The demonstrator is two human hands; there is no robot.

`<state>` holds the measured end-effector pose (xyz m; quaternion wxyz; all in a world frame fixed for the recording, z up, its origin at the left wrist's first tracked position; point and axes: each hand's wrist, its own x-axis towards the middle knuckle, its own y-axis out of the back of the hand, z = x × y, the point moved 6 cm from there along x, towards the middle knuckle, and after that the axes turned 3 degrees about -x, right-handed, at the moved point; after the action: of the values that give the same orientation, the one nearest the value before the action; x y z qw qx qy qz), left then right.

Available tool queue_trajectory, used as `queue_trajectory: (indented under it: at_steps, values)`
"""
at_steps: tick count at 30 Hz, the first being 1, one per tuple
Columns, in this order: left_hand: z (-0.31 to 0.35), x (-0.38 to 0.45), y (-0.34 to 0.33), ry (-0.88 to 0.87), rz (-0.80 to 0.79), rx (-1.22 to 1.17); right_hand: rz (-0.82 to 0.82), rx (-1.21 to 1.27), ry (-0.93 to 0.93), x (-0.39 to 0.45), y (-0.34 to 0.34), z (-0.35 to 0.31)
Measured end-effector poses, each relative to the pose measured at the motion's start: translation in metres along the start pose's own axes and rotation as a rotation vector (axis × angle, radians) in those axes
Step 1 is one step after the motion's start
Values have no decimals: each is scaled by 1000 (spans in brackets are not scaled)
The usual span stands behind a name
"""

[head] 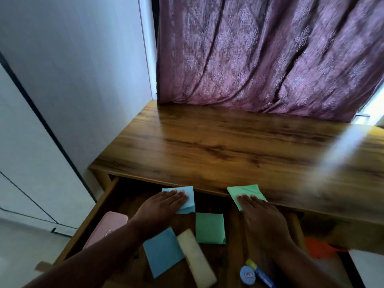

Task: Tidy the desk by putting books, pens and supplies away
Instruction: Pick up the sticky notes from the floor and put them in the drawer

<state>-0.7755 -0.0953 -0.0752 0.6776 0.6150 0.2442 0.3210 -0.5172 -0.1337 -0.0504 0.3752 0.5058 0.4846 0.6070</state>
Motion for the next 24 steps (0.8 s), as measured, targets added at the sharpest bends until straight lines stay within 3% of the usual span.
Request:
queue_trajectory:
  at_steps: [3, 7, 19, 23, 24]
  values:
    - [-7, -40, 1, -16, -116, -10, 73, 54, 201, -10, 6, -48]
    - [-34, -56, 13, 98, -238, 50, -113, 115, 402, -8, -31, -110]
    - [-118, -4, -38, 322, -428, 184, -98, 5, 351, 78, -98, -150]
    - [-123, -6, -71, 381, -623, 157, -250, 117, 302, 87, -127, -151]
    - [-123, -8, -78, 393, -659, 146, -355, 157, 275, 86, -134, -152]
